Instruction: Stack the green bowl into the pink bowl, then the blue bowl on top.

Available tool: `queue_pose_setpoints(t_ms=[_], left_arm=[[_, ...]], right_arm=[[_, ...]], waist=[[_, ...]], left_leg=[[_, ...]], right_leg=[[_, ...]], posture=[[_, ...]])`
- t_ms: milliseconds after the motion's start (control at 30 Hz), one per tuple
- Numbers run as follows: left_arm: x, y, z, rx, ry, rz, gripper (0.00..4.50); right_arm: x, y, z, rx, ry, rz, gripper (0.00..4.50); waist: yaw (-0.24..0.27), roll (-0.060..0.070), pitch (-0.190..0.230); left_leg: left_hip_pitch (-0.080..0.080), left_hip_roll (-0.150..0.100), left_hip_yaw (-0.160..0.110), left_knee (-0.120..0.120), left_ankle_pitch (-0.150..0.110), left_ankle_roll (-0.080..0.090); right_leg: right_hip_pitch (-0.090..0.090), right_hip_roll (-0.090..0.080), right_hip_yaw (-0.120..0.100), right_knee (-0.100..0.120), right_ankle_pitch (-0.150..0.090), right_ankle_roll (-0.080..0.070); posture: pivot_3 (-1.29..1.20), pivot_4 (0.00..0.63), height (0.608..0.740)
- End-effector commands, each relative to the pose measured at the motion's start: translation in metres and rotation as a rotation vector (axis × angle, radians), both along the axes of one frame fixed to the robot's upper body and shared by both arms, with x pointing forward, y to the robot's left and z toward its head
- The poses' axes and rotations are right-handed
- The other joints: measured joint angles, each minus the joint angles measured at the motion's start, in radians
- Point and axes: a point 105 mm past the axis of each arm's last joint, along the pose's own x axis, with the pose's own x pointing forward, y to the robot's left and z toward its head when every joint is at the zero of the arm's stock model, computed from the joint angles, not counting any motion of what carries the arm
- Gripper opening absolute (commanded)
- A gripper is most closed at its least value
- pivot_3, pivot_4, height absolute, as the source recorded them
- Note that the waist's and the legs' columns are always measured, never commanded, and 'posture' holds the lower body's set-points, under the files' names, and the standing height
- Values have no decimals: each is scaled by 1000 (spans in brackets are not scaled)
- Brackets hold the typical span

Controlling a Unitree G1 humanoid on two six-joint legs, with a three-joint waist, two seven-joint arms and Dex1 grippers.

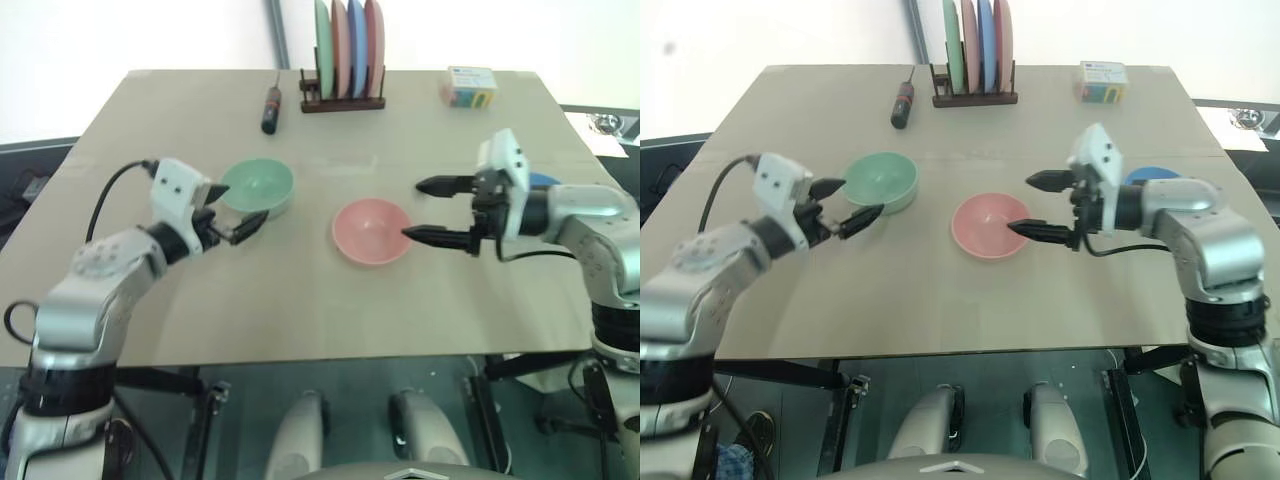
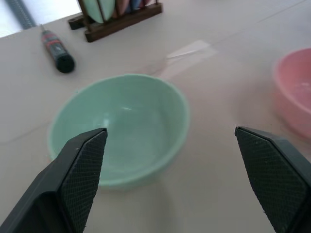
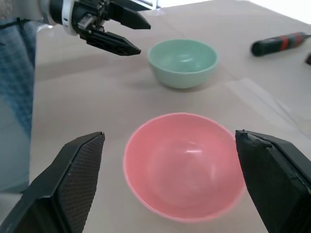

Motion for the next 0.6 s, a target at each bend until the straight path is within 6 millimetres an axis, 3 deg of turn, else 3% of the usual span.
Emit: queue_pose_setpoints(t_ms=[33, 200, 367, 467, 500, 533, 567, 600], left_arm=[[19, 2, -8, 92, 24, -18, 4500], [48, -14, -32, 200, 67, -100, 4500], [60, -22, -38, 241, 70, -157, 4500], [65, -23, -38, 268, 58, -176, 3677], [66, -23, -38, 267, 57, -177, 3124], [67, -24, -37, 267, 55, -180, 3050], [68, -24, -36, 267, 53, -184, 2399], [68, -24, -36, 267, 51, -188, 2084]], right_arm=[[-6, -3, 16, 33, -70, -42, 4491], [-11, -3, 24, 47, -108, -72, 4491], [-12, -5, 26, 48, -119, -92, 4491], [-13, -8, 27, 46, -125, -106, 4500], [-14, -9, 28, 45, -127, -108, 4500], [-14, -9, 28, 45, -129, -107, 4500], [-15, -9, 30, 52, -132, -104, 4500], [-16, -8, 32, 57, -135, -102, 4500]], waist=[[-3, 0, 0], [1, 0, 0], [1, -1, 0], [2, -1, 0], [1, -1, 0], [1, -1, 0], [2, -1, 0], [2, -1, 0]], left_leg=[[0, 0, 0, 0, 0, 0], [-1, 0, 1, -1, 0, 0], [-3, 0, 1, -1, 0, 0], [-3, 0, 0, -1, 0, 0], [-3, 0, 0, -1, 0, 0], [-3, 0, 0, -1, 0, 0], [-3, 0, 0, -1, 0, 0], [-3, 0, 1, 0, 0, 0]], right_leg=[[0, 0, 0, 0, 0, 0], [-1, 0, 1, -1, 0, 0], [-1, 0, 1, -2, 0, 0], [-2, 0, 1, -1, 0, 0], [-1, 0, 0, -1, 0, 0], [-1, 0, 0, -1, 0, 0], [-1, -1, 0, -1, 0, 0], [-1, -1, 1, -1, 0, 0]], posture=[[0, 150, 740], [0, 150, 740], [0, 150, 740], [0, 150, 740], [0, 150, 740], [0, 150, 740], [0, 150, 740], [0, 150, 740]])
